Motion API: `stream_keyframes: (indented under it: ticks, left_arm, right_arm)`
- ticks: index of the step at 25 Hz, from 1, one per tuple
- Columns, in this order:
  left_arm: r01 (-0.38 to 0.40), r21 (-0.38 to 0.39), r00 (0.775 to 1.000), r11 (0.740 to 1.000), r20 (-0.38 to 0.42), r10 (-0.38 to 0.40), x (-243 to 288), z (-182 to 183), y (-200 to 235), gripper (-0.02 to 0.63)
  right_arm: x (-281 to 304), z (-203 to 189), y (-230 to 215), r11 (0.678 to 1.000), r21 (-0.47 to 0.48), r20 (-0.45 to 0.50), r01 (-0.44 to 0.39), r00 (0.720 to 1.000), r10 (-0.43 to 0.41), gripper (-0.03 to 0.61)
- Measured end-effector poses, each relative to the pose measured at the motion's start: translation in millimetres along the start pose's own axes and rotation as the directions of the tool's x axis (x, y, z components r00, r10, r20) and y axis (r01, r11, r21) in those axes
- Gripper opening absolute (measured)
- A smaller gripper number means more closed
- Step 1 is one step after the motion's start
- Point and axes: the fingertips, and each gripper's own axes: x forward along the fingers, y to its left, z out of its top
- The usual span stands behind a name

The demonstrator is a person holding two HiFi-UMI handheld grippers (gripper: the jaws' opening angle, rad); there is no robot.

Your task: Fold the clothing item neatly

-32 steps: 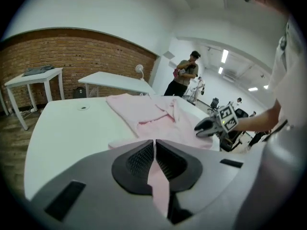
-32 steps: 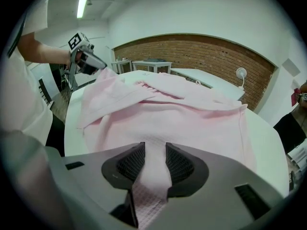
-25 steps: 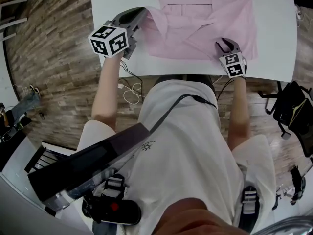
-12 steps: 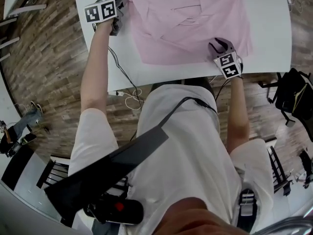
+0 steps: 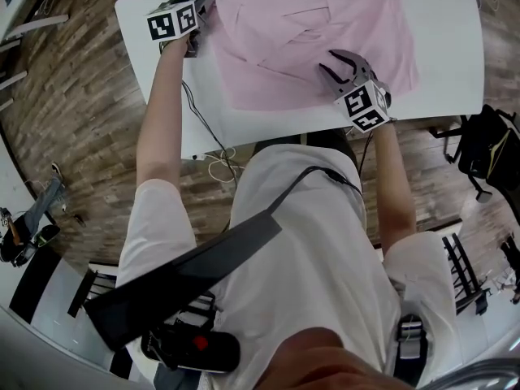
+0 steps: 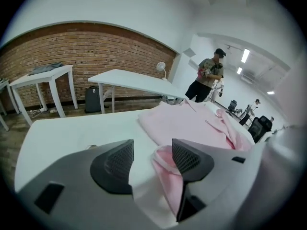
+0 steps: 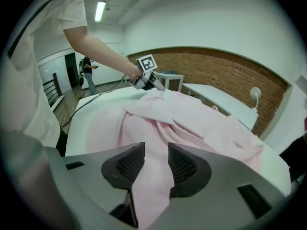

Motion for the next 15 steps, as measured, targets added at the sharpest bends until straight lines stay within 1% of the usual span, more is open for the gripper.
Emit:
stream_keyframes:
  ticks: [2, 5, 7, 9, 10, 12, 15]
  left_arm:
    - [0.006, 0.003, 1.0, 1.0, 0.019, -0.006, -3.7, 0.2, -3.3, 0.236]
    - [0.012, -0.001, 0.999, 1.0, 0.037, -0.012, -8.0, -1.6, -6.6, 0.238]
    - [0.017, -0.008, 0.999, 1.0, 0.044, -0.017, -10.2, -5.2, -7.2, 0.238]
    - [0.017, -0.017, 0.999, 1.0, 0.049, -0.016, -12.6, -9.2, -6.3, 0.238]
    - [0.015, -0.019, 0.999, 1.0, 0.053, -0.014, -14.0, -10.4, -5.9, 0.237]
    - [0.019, -0.022, 0.998, 1.0, 0.065, -0.018, -17.1, -10.9, -6.5, 0.238]
    - [0.026, -0.021, 0.997, 0.999, 0.075, -0.024, -19.7, -14.0, -10.7, 0.238]
  right_arm:
    - [18.0, 29.2, 15.6, 0.997, -0.055, 0.039, -0.054, 0.998, 0.056, 0.137]
    - [45.8, 65.5, 44.1, 0.983, -0.131, 0.074, -0.127, 0.988, 0.137, 0.137]
    - [64.2, 78.5, 62.9, 0.967, -0.196, 0.064, -0.163, 0.982, 0.178, 0.137]
    - [79.0, 83.3, 76.0, 0.946, -0.265, 0.034, -0.188, 0.978, 0.204, 0.137]
    - [84.0, 84.9, 80.0, 0.938, -0.285, 0.024, -0.198, 0.977, 0.214, 0.137]
    - [90.1, 89.7, 84.3, 0.931, -0.293, 0.019, -0.217, 0.972, 0.233, 0.137]
    - [94.7, 96.4, 91.4, 0.931, -0.274, 0.023, -0.243, 0.966, 0.259, 0.137]
